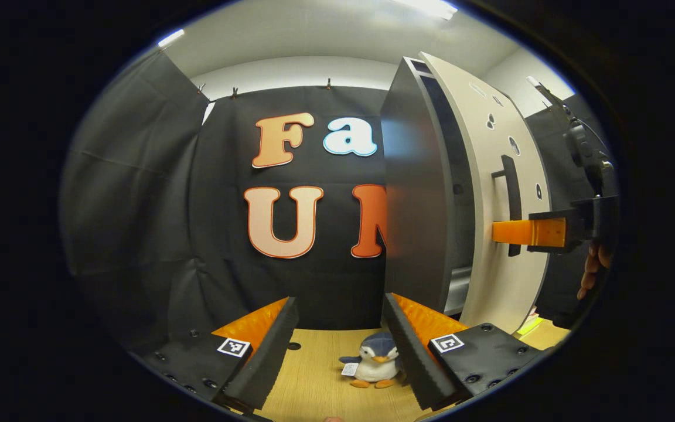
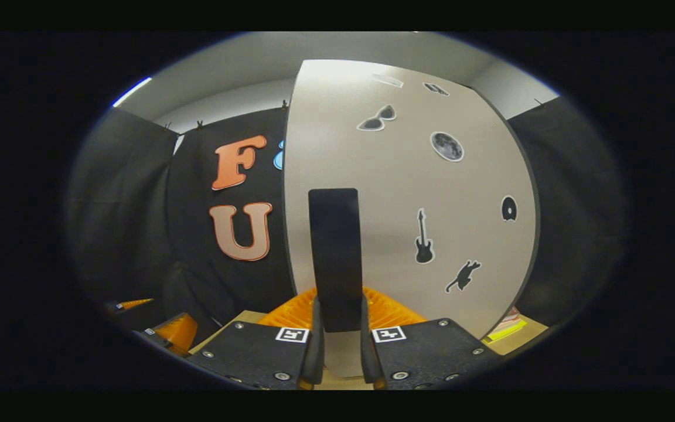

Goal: Open the cabinet door with the right hand, grasp the bottle in the cabinet with the left hand and place it on the coaster, then close the cabinet door with the right hand.

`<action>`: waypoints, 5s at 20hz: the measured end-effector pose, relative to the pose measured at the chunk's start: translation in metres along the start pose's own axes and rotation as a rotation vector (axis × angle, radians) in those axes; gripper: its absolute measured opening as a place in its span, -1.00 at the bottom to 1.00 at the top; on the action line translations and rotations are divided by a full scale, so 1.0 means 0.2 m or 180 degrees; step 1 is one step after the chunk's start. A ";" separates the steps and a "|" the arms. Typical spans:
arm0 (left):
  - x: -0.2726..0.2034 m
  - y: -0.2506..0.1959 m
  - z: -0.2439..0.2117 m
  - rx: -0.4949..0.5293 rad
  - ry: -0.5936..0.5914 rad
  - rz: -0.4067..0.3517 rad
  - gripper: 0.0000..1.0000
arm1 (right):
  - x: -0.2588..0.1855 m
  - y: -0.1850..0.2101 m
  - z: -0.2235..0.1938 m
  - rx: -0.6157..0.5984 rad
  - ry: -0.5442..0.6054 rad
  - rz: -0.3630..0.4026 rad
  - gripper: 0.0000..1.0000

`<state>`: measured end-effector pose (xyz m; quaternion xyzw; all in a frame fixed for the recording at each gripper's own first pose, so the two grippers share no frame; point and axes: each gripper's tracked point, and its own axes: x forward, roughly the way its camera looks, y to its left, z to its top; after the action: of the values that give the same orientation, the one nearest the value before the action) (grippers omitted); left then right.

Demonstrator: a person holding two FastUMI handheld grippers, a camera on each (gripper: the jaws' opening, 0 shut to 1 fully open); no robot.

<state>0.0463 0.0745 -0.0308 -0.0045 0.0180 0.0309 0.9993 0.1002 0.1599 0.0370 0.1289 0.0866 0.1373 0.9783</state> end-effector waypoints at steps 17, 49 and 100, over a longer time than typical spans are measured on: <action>-0.05 -0.15 -0.03 -0.0005 -0.0063 0.0001 0.92 | -0.12 -0.06 -0.01 0.0114 -0.0032 0.0311 -0.71; 0.06 -0.82 -0.08 -0.0092 0.0042 -0.0783 0.86 | -0.23 -0.15 -0.02 0.0569 0.0055 0.0868 -0.63; -0.10 -1.58 0.03 -0.0025 -0.0080 -0.1511 0.93 | -0.79 -1.25 -0.04 0.1297 -0.0562 -0.0296 -0.15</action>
<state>0.0456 -0.2419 -0.0223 -0.0121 0.0038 -0.2048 0.9787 0.0113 -0.1172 -0.0190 0.3312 0.0324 0.0599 0.9411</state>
